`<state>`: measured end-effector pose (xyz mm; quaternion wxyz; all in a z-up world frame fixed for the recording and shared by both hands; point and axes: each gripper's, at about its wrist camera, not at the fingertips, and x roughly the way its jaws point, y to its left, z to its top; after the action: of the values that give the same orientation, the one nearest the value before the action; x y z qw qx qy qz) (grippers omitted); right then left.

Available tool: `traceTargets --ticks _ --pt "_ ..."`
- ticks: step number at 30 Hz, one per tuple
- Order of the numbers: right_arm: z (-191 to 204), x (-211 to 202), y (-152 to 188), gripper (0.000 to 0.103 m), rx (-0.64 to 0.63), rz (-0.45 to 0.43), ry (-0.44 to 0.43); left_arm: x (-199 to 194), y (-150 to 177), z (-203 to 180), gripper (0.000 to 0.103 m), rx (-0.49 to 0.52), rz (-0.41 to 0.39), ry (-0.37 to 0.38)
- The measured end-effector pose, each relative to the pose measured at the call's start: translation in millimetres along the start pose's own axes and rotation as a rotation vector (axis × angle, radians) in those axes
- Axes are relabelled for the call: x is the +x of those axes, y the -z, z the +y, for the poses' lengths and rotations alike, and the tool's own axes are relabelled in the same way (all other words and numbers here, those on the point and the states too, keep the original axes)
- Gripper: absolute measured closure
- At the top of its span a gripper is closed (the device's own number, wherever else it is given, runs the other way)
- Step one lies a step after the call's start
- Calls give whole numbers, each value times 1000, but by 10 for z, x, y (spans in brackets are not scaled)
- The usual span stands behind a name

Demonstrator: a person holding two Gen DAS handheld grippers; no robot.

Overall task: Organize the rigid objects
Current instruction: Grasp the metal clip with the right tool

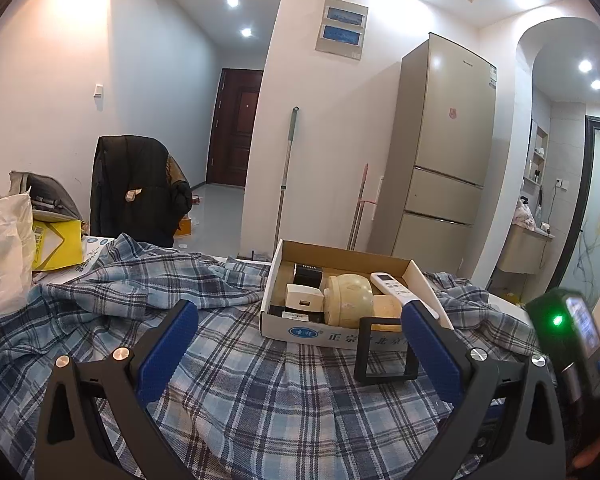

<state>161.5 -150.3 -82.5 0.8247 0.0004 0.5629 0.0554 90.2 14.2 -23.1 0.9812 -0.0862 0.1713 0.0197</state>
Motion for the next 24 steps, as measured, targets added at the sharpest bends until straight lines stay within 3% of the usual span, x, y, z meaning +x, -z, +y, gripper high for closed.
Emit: traceTargets --ticks 3,6,10,12,16,24 --pt "-48 -196 -56 53 -16 -81 4 14 -23 -16 0 23 11 20" --pt "-112 -371 -120 53 -56 -179 30 63 -86 -99 0 117 31 47" --pt "-236 -441 -169 53 -83 -279 73 271 -104 -240 0 187 161 77" --pt "-276 -373 -215 53 -92 -291 109 411 -81 -323 0 207 230 91" --pt "-381 -260 -254 53 -58 -288 50 790 -32 -546 0 262 439 174" --pt "-476 -241 -227 53 -51 -333 56 1269 172 -911 0 339 553 116"
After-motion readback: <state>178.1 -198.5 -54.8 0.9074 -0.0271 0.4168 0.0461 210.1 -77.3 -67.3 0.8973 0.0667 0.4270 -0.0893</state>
